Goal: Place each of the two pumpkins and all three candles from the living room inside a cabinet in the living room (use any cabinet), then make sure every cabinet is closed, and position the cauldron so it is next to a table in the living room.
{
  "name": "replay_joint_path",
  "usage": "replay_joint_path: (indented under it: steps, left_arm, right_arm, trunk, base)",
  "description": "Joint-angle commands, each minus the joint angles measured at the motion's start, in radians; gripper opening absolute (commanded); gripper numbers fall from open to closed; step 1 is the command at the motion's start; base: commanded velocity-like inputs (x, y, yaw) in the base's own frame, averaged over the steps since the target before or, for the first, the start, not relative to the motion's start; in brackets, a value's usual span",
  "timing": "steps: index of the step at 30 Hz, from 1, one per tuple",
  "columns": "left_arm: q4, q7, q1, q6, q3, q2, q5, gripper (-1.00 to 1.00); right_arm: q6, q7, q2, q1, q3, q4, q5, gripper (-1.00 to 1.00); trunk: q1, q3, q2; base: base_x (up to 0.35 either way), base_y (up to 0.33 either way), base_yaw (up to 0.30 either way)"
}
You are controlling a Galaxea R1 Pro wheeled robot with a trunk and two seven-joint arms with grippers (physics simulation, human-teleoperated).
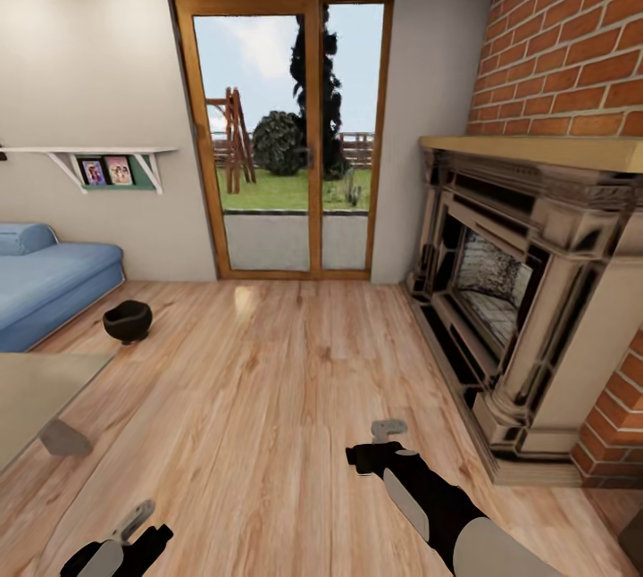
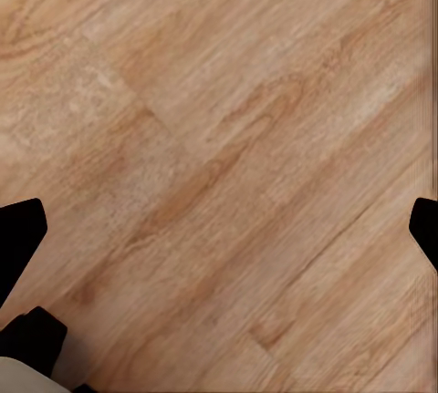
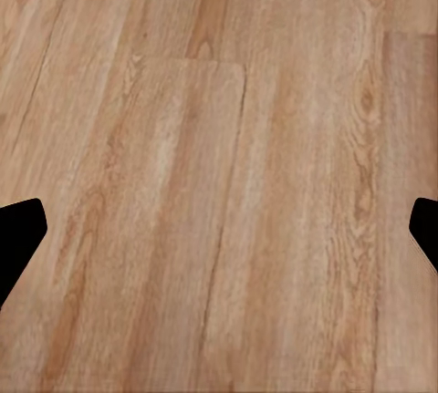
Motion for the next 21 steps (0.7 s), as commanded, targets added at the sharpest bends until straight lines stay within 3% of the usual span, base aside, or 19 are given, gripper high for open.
replay_joint_path:
  steps: [1,21]
  left_arm:
    - [-0.002,0.009,0.0,0.0,-0.007,0.001,0.009,1.0]
    - [-0.002,0.009,0.0,0.0,-0.008,0.0,0.008,1.0]
  right_arm:
    - [0.003,-0.01,-0.001,-0.001,0.007,-0.002,-0.01,1.0]
    - [-0.009,-0.009,-0.001,-0.001,0.007,-0.002,-0.011,1.0]
  trunk:
    - [0.001,-0.001,-0.001]
    - [0.001,-0.001,-0.001]
  base:
    - [0.343,0.0,0.0]
    - [0.343,-0.02,0.0]
